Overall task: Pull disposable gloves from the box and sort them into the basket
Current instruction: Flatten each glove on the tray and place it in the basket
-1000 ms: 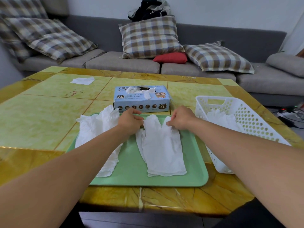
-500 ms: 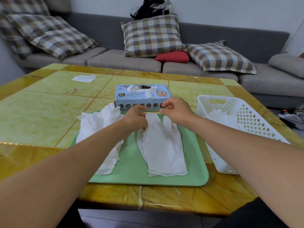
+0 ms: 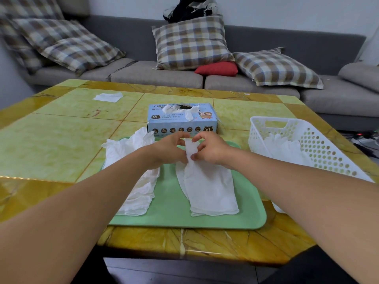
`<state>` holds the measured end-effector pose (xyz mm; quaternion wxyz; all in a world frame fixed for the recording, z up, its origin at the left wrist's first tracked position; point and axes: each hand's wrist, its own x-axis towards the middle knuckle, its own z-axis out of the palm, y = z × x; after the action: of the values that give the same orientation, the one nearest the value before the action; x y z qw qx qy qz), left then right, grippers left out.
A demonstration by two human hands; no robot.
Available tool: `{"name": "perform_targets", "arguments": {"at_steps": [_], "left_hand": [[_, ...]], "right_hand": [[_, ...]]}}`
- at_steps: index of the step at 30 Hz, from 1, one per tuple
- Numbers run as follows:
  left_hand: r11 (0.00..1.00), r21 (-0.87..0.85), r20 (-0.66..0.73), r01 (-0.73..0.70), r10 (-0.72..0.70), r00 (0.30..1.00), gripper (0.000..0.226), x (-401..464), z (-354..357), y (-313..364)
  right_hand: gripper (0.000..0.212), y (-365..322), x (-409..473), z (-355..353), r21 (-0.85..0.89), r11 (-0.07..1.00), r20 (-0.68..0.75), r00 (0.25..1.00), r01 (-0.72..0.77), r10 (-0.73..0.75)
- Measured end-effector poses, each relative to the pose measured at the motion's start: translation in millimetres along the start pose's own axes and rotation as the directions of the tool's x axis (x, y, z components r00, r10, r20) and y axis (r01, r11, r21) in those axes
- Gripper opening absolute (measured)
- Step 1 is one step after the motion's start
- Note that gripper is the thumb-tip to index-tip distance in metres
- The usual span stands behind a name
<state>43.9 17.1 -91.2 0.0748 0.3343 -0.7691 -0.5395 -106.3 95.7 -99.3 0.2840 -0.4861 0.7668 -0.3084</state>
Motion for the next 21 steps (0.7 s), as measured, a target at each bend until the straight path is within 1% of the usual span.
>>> {"name": "perform_targets", "arguments": {"at_steps": [3,5,8,11,14,16,19,21], "left_hand": [[0.996,0.084,-0.069,0.008,-0.002,0.998,0.084,-1.3,1.8,2.6],[0.989,0.144,-0.051,0.021,-0.013,0.999,0.087,-1.7,2.4,3.2],[0.99,0.137,-0.024,0.038,-0.035,0.999,0.088,-0.2,0.4,0.6],[0.99,0.136,-0.019,0.033,-0.031,0.999,0.081,-0.4,-1.1,0.1],[0.991,0.132,-0.007,0.022,-0.021,1.0,0.069,-2.3,-4.5,3.2],[0.984,0.176,0.045,0.003,-0.011,0.999,0.075,-5.6,-11.3,5.2],[0.94,0.337,0.151,-0.047,-0.005,0.989,0.086,-10.5,-19.5,6.4],[0.909,0.413,0.166,-0.056,-0.015,0.986,0.087,-11.7,-19.8,5.2]], "right_hand": [[0.059,2.3,1.0,-1.5,0.02,0.999,0.014,0.999,-0.045,0.045],[0.056,2.8,1.2,-5.6,0.032,0.997,0.014,0.997,-0.071,0.071],[0.045,4.6,-0.4,-10.0,0.065,0.994,0.026,0.996,-0.084,0.083],[0.04,6.4,-3.2,-11.8,0.079,0.994,0.029,0.997,-0.07,0.068],[0.043,5.5,-4.1,-10.0,0.082,0.995,0.041,0.998,-0.054,0.051],[0.046,4.7,-4.2,-7.4,0.061,0.998,0.042,0.999,-0.031,0.029],[0.054,6.1,-2.6,-4.4,0.046,0.999,0.032,0.999,-0.002,0.001],[0.062,6.0,-3.4,-3.2,0.075,0.997,0.035,0.999,-0.019,0.016]]}}
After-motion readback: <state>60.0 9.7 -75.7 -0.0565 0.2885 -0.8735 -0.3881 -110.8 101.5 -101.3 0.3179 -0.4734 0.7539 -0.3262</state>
